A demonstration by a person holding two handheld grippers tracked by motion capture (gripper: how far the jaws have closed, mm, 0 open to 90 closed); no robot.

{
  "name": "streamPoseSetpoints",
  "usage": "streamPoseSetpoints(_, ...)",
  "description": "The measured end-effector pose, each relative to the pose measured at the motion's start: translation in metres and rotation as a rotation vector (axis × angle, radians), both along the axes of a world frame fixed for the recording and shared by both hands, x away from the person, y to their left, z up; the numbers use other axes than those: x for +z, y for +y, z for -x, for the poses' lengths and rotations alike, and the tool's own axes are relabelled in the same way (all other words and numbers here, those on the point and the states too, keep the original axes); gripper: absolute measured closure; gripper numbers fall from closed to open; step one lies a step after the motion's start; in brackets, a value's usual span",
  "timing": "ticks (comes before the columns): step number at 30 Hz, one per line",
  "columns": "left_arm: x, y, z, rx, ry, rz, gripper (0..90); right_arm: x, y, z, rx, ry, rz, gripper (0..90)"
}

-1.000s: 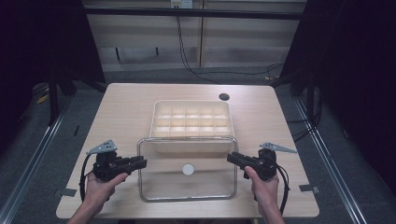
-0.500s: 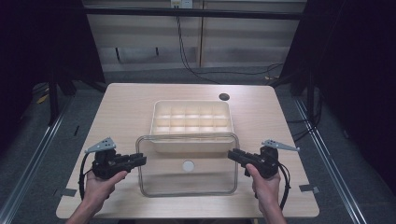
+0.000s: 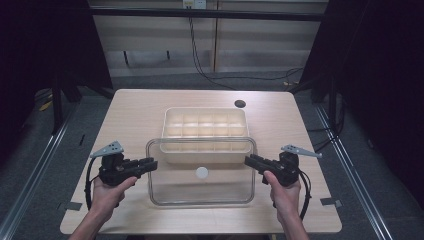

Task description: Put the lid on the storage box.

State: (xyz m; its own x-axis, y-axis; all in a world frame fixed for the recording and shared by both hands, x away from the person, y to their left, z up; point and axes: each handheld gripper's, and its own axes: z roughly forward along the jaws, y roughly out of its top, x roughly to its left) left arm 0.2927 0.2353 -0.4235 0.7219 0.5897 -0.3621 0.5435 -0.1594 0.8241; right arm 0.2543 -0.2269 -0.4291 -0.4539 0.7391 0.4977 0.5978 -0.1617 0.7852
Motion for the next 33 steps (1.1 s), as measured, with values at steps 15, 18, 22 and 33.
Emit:
streamPoseSetpoints(15, 0.014, -0.002, -0.013, 0.010, -0.022, -0.002, 70.0, 0.013, -0.001, -0.014, -0.002, -0.036, -0.006, 66.9)
streamPoseSetpoints(18, 0.016, -0.003, -0.014, 0.007, -0.024, 0.005, 70.0, 0.015, -0.002, -0.015, -0.007, -0.033, -0.011, 67.0)
streamPoseSetpoints(22, 0.019, -0.004, -0.018, 0.011, -0.029, 0.007, 70.0, 0.017, -0.004, -0.019, -0.014, -0.034, -0.018, 67.0)
streamPoseSetpoints(33, 0.027, -0.007, -0.029, 0.011, -0.040, -0.001, 70.1, 0.027, -0.005, -0.029, -0.021, -0.042, -0.010, 67.0)
